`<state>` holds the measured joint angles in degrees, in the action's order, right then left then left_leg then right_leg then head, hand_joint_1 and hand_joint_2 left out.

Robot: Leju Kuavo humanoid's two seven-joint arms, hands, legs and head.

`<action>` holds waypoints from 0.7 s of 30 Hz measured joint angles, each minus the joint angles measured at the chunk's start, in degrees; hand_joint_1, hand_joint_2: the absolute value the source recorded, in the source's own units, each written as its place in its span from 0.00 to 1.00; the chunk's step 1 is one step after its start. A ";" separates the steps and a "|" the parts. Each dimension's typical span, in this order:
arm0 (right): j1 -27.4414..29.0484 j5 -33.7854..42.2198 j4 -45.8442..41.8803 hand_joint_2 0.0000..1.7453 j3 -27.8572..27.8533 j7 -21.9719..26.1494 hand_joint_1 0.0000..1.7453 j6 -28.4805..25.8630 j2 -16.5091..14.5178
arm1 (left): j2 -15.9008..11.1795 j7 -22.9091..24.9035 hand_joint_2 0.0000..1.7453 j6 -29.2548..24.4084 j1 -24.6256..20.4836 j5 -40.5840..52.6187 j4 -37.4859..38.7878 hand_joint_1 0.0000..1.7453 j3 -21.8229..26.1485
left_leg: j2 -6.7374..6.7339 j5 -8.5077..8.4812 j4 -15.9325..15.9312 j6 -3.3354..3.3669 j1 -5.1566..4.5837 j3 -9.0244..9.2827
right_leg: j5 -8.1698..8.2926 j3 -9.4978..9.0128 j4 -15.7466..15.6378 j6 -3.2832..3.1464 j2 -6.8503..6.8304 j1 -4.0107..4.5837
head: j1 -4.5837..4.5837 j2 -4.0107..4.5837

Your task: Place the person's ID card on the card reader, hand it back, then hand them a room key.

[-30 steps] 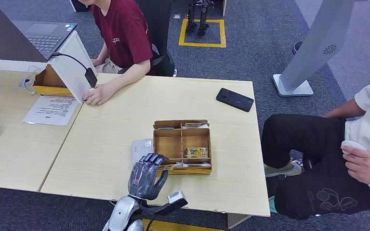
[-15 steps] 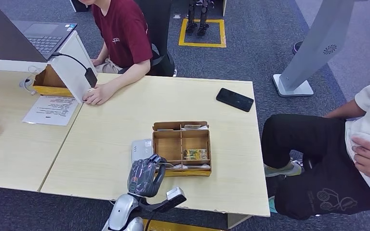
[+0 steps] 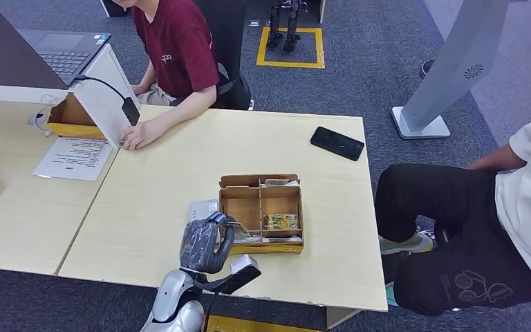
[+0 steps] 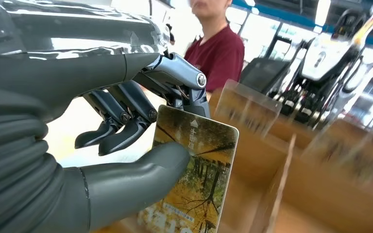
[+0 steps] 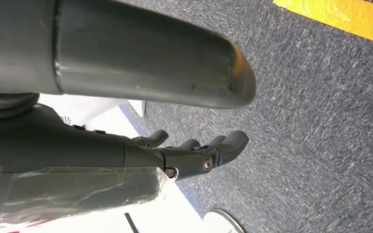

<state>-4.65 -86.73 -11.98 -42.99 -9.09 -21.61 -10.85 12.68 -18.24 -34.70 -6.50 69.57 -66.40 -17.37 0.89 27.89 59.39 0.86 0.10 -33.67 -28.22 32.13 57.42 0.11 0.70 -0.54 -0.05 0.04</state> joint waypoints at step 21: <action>0.00 0.00 0.00 0.00 0.24 -0.60 0.00 0.80 -0.02 | -8.78 3.88 1.00 13.22 -10.16 -10.98 -15.71 1.00 2.73 | 0.01 -0.05 0.00 -0.01 0.00 0.01 | 0.02 -0.01 0.05 -0.01 -0.01 -0.01 | 0.00 0.00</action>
<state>-4.65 -86.73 -11.98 -42.75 -9.69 -20.81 -10.86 3.90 -14.36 -21.47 -16.66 58.59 -82.12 -14.64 0.89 27.85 59.39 0.85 0.10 -33.66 -28.20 32.11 57.48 0.10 0.69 -0.55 -0.05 0.04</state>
